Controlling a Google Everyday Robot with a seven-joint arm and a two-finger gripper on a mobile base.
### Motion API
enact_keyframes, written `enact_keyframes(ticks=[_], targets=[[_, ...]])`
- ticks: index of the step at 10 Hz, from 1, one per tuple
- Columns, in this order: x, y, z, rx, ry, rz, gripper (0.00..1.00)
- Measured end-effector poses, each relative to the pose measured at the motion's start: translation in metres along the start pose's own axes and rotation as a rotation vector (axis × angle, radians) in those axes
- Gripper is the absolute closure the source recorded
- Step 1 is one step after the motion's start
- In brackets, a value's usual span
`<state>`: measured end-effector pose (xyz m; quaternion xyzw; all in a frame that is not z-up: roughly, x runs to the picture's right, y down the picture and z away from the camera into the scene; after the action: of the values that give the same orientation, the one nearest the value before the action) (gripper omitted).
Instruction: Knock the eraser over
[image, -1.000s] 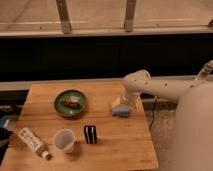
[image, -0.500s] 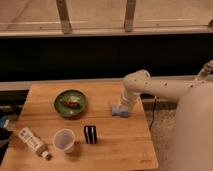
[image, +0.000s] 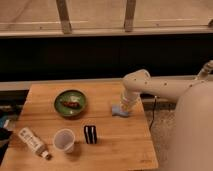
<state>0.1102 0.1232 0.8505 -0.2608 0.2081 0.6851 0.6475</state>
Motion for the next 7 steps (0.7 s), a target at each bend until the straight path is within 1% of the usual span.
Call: enact_keyframes(ticks=[1, 2, 4, 6, 7], targets=[[0.004, 0.014, -0.001, 0.037, 0.012, -0.028, 1.0], [0.012, 0.027, 0.0, 0.059, 0.027, -0.052, 1.0], [0.043, 0.046, -0.003, 0.128, 0.056, -0.102, 1.0], [0.066, 0.063, -0.008, 0.165, 0.077, -0.143, 1.0], [0.07, 0.063, -0.01, 0.178, 0.08, -0.149, 1.0]])
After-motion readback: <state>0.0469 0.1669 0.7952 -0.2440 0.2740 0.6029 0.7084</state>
